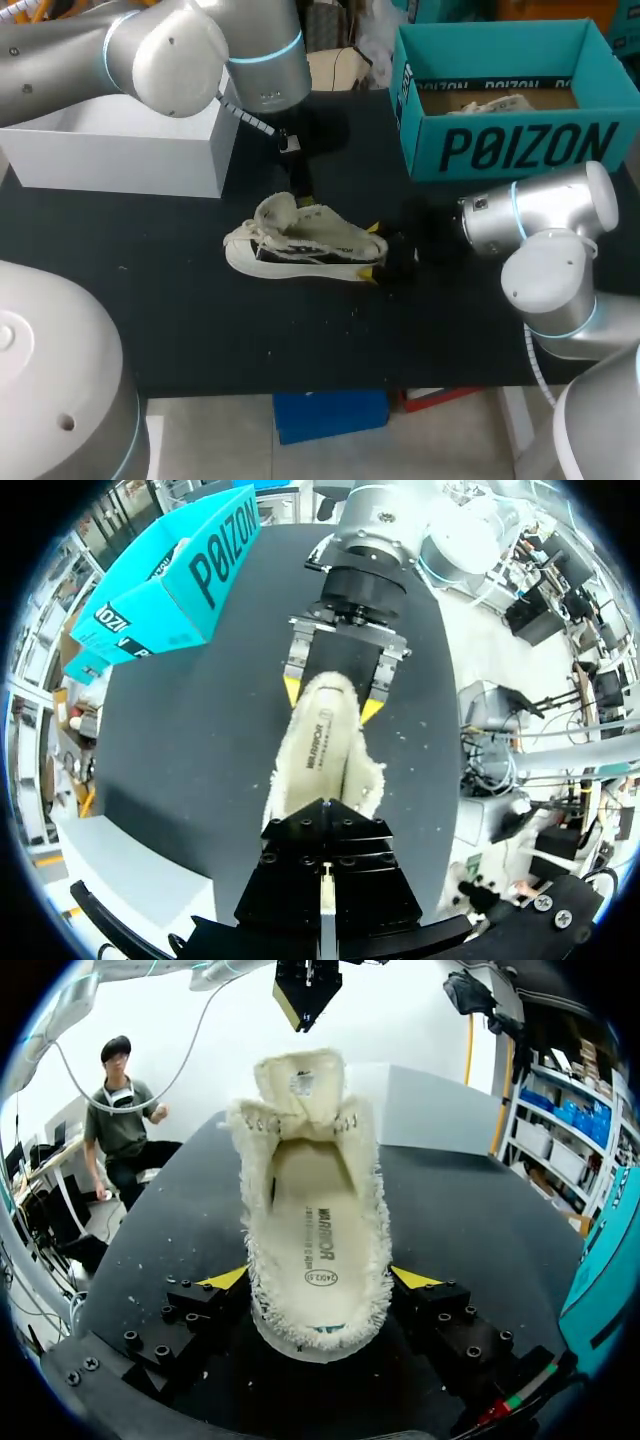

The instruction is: Take the shoe out of the shoebox, open the shoe tongue, remove and reinsert the insole, then place the shoe into the shoebox

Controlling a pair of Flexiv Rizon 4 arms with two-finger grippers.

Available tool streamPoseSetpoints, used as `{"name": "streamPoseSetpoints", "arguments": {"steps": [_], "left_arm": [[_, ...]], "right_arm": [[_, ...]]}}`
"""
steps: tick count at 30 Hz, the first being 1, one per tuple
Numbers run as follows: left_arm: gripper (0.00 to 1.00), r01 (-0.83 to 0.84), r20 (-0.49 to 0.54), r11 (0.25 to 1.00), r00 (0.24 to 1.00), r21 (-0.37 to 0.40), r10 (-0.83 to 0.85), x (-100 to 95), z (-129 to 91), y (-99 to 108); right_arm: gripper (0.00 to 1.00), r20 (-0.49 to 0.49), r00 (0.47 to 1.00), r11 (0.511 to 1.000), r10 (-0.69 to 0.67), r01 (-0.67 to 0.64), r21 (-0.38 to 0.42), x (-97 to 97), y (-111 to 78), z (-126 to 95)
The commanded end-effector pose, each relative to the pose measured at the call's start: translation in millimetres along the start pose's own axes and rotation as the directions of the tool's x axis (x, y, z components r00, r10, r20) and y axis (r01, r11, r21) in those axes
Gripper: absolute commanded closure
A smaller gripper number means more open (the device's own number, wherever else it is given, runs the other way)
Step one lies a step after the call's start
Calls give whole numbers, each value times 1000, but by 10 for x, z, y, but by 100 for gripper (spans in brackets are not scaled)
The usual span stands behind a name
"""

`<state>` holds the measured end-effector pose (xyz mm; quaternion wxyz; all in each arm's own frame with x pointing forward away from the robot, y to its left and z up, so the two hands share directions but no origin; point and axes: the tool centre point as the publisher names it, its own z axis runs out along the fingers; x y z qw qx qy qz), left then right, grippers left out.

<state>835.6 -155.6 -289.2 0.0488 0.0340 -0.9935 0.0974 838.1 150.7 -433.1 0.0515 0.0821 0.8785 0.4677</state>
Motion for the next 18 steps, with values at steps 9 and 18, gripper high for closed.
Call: {"name": "streamPoseSetpoints", "arguments": {"steps": [9, 18], "left_arm": [[100, -151, -100, 985, 982, 85, 159, -79, 92, 27], [100, -178, -172, 982, 968, 61, 186, -157, 293, 21]], "right_arm": [[100, 2, 1000, 1000, 1, -1, 0, -2, -25, 14], [100, 2, 1000, 1000, 1, -1, 0, -2, -25, 14]]}}
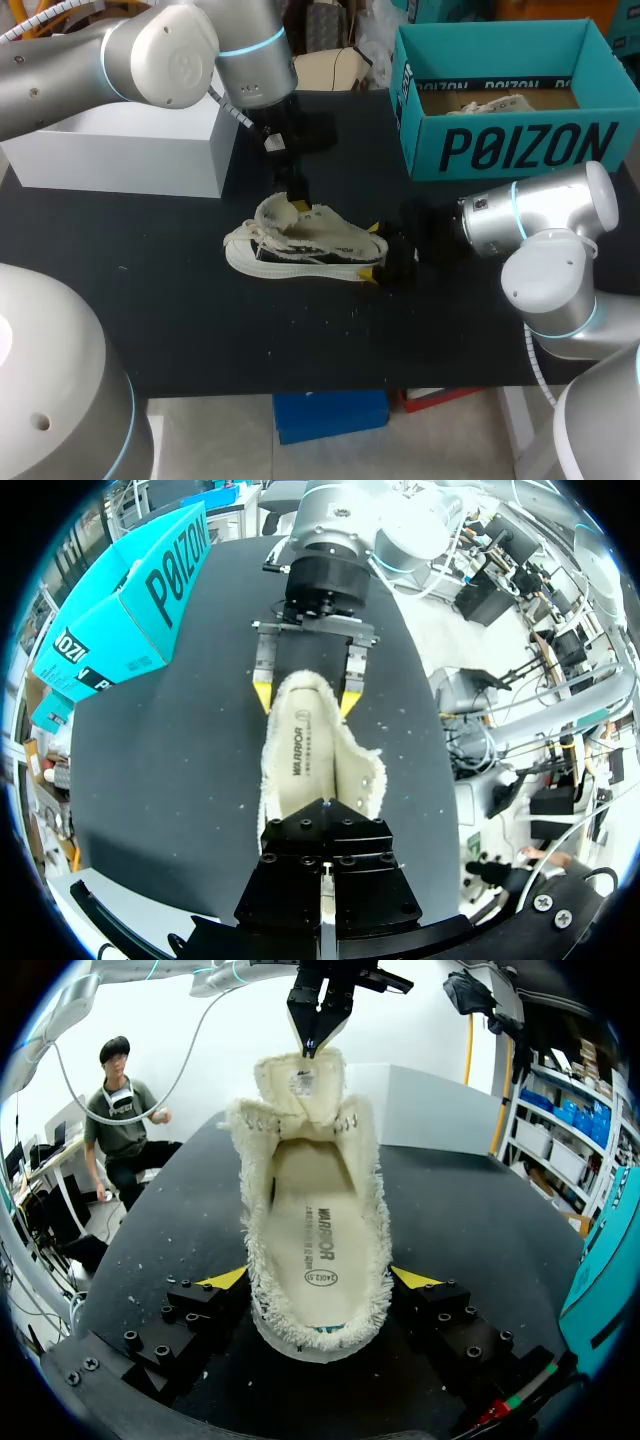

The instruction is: Take the shoe out of the shoebox, open the shoe tongue, remove and reinsert the insole, then place the shoe into the shoebox

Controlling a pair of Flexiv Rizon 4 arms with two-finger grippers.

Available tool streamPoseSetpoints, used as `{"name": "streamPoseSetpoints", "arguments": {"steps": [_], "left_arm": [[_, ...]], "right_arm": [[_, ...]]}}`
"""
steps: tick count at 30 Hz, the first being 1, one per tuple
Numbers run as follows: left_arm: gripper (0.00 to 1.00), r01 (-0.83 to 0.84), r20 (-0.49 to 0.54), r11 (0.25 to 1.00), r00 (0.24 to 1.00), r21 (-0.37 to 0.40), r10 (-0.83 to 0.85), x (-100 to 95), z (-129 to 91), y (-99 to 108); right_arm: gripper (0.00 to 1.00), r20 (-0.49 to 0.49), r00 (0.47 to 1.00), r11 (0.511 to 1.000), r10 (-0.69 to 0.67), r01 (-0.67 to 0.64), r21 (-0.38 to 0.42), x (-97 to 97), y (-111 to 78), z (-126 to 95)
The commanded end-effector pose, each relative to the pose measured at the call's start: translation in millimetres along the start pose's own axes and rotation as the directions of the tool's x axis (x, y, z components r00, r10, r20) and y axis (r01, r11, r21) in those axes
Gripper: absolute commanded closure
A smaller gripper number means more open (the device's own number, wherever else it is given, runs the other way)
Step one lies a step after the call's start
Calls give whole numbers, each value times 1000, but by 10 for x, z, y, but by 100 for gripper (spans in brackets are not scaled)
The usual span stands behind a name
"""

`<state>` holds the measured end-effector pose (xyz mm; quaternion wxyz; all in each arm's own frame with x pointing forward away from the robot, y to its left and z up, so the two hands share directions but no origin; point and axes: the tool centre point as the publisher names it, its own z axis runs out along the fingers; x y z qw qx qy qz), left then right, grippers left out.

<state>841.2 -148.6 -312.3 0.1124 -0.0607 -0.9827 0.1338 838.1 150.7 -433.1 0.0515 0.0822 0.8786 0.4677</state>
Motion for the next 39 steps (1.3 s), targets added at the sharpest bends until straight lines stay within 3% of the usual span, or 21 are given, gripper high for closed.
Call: {"name": "streamPoseSetpoints", "arguments": {"steps": [1, 19, 28, 39], "left_arm": [[100, -4, -40, 1000, 999, -16, 3, -108, 93, -71], [100, 11, -122, 998, 992, -58, -18, -181, 509, -96], [100, 12, -160, 998, 987, -61, -22, -90, 702, -146], [100, 7, -188, 992, 982, -123, -30, 41, 961, -111]], "right_arm": [[100, 2, 1000, 1000, 1, -1, 0, -2, -25, 14], [100, 2, 1000, 1000, 1, -1, 0, -2, -25, 14], [100, 2, 1000, 1000, 1, -1, 0, -2, -25, 14], [100, 2, 1000, 1000, 1, -1, 0, -2, -25, 14]]}}
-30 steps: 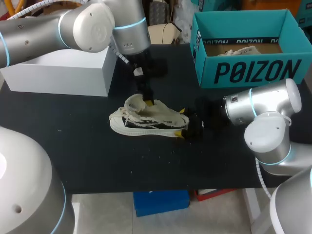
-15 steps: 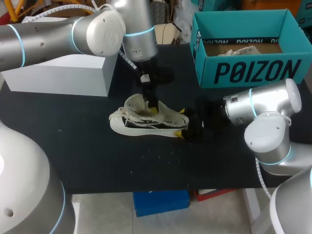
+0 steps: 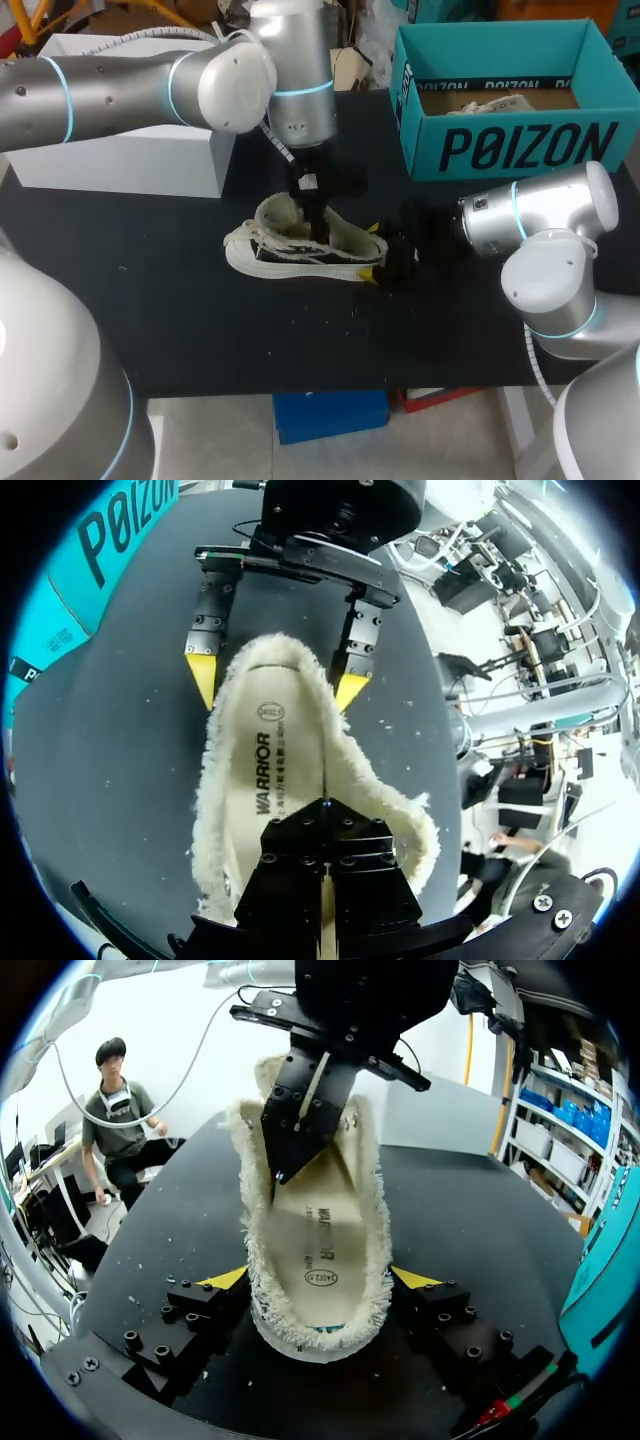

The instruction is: Take the shoe out of the shoebox, open the shoe tongue, remove and reinsert the insole, then place the shoe into the shoebox

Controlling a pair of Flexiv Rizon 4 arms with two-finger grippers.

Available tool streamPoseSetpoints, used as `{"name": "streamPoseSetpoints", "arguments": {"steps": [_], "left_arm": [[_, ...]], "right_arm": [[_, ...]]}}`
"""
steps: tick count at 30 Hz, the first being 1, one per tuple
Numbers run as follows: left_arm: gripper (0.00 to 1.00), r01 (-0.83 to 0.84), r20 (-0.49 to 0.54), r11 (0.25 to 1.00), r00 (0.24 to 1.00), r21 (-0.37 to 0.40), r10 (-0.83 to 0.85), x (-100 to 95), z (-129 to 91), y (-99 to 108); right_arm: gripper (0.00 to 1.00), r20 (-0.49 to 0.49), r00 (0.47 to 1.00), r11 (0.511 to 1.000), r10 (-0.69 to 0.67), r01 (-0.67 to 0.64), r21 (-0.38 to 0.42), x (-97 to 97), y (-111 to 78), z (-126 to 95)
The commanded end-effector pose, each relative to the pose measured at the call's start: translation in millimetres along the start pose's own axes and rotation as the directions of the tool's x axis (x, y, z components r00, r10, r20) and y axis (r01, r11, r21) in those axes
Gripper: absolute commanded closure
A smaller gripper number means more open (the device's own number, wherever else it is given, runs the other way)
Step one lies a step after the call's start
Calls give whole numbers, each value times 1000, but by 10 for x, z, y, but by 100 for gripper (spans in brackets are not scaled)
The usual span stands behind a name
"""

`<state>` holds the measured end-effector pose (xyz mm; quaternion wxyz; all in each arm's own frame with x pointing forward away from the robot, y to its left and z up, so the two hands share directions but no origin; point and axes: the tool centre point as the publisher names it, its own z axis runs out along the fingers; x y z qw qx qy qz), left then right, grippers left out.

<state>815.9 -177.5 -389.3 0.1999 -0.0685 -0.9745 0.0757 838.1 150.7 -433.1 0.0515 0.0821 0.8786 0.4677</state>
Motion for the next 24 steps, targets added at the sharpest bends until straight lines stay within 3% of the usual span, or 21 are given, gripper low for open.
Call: {"name": "streamPoseSetpoints", "arguments": {"steps": [1, 24], "left_arm": [[100, -1, -8, 1000, 1000, -28, 0, -20, 129, -34], [100, 10, 8, 999, 1000, -47, -10, -65, 319, 11]], "right_arm": [[100, 2, 1000, 1000, 1, -1, 0, -2, -25, 14], [100, 2, 1000, 1000, 1, -1, 0, -2, -25, 14]]}}
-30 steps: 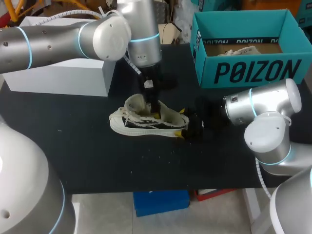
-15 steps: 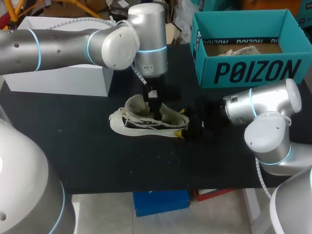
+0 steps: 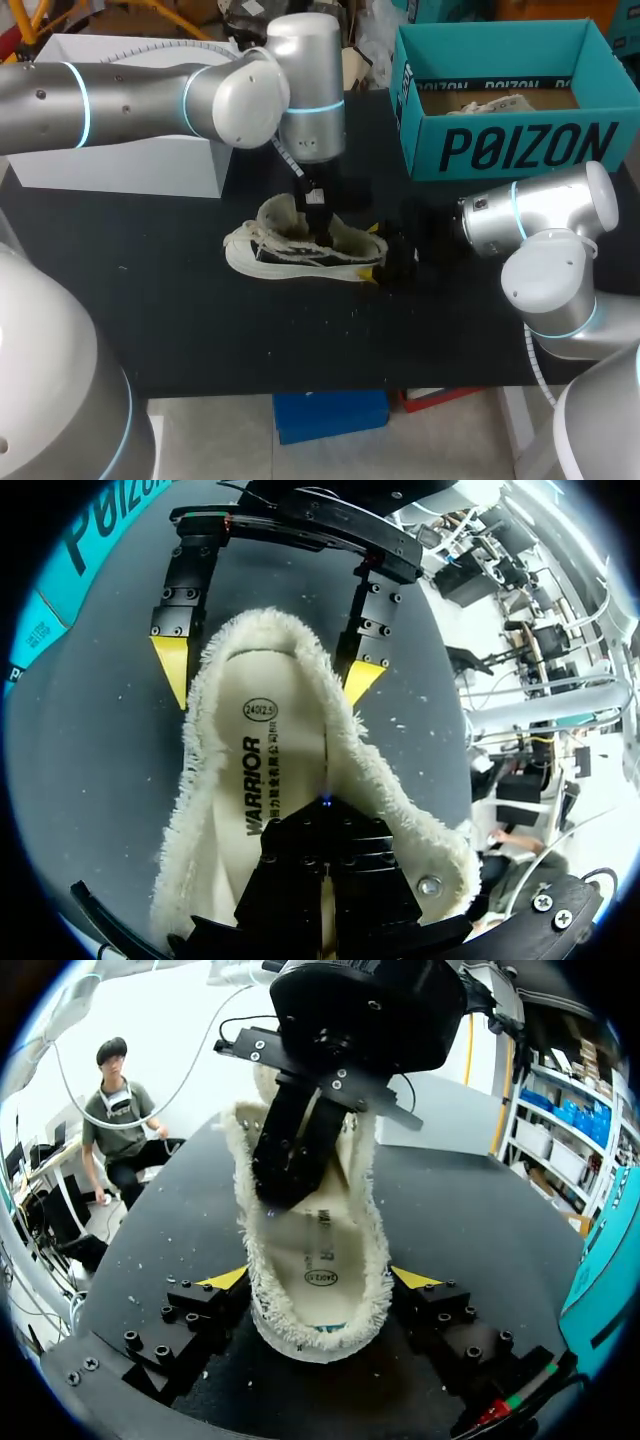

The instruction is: Take the shoe out of the shoebox, open the shoe tongue, remove and reinsert the insole, then place the shoe into the shoebox

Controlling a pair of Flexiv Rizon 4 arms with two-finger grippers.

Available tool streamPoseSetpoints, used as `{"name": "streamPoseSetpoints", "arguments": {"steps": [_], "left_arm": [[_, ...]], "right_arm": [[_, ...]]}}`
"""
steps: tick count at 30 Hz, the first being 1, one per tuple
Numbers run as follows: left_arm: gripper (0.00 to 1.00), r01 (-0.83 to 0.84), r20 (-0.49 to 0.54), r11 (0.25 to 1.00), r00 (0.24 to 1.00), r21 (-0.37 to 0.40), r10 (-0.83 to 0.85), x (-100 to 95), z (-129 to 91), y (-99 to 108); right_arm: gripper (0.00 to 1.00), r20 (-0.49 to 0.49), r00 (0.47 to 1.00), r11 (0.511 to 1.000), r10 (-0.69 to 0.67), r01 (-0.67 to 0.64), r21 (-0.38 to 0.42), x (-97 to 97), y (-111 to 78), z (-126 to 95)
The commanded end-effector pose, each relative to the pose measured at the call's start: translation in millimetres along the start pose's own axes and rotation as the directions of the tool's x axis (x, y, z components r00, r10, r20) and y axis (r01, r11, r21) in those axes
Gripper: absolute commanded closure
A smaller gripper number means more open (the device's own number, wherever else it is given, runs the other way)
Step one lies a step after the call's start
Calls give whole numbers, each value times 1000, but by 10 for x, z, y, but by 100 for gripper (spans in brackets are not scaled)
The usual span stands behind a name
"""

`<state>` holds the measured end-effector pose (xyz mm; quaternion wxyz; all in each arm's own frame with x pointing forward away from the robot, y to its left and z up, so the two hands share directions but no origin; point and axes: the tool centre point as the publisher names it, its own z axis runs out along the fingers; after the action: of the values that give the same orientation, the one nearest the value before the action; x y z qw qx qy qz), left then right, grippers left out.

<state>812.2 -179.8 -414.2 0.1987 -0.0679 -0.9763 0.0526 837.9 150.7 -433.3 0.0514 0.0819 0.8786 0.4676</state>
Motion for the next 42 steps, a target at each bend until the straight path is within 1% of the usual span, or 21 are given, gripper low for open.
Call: {"name": "streamPoseSetpoints", "arguments": {"steps": [1, 7, 8, 9, 12, 18, 21, 23, 25, 27, 29, 31, 33, 38, 42], "left_arm": [[100, -1, 8, 1000, 1000, 0, 1, 0, 78, -14], [100, -6, 2, 1000, 1000, 5, 6, 5, 115, -38], [78, -4, 1, 1000, 1000, 5, 4, 4, 120, -39], [68, -4, -2, 1000, 1000, 7, 4, 3, 123, -39], [59, -2, -4, 1000, 1000, 17, 3, 3, 126, -39], [60, -6, 10, 1000, 1000, 16, 5, 0, 119, -40], [61, 4, 55, 1000, 998, -14, -3, -3, 111, -40], [62, 18, 105, 999, 994, -49, -13, -15, 110, -25], [62, 30, 157, 999, 987, -45, -23, -25, 89, 3], [62, 44, 220, 996, 975, -74, -27, -43, 65, 35], [60, 54, 271, 996, 962, -77, -31, -58, 42, 57], [61, 60, 324, 995, 945, -84, -29, -85, 25, 93], [62, 66, 354, 995, 935, -81, -33, -120, 21, 136], [60, 58, 405, 994, 914, -95, -15, -191, 34, 228], [59, 44, 439, 990, 898, -137, 20, -215, 100, 249]], "right_arm": [[100, 2, 1000, 1000, 1, -1, -1, -4, -23, 14], [100, 2, 1000, 1000, 1, -1, -1, -4, -23, 14], [100, 2, 1000, 1000, 1, -1, -1, -4, -23, 14], [100, 2, 1000, 1000, 1, -1, -1, -4, -23, 14], [100, 2, 1000, 1000, 1, -1, -1, -4, -23, 14], [100, 2, 1000, 1000, 1, -1, -1, -4, -23, 14], [100, 2, 1000, 1000, 1, -1, -1, -4, -23, 14], [100, 2, 1000, 1000, 1, -1, -1, -4, -23, 14], [100, 2, 1000, 1000, 1, -1, -1, -4, -23, 14], [100, 2, 1000, 1000, 1, -1, -1, -4, -23, 14], [100, 2, 1000, 1000, 1, -1, -1, -4, -23, 14], [100, 2, 1000, 1000, 1, -1, -1, -4, -23, 14], [100, 2, 1000, 1000, 1, -1, -1, -4, -23, 14], [100, 2, 1000, 1000, 1, -1, -1, -4, -23, 14], [100, 2, 1000, 1000, 1, -1, -1, -4, -23, 14]]}}
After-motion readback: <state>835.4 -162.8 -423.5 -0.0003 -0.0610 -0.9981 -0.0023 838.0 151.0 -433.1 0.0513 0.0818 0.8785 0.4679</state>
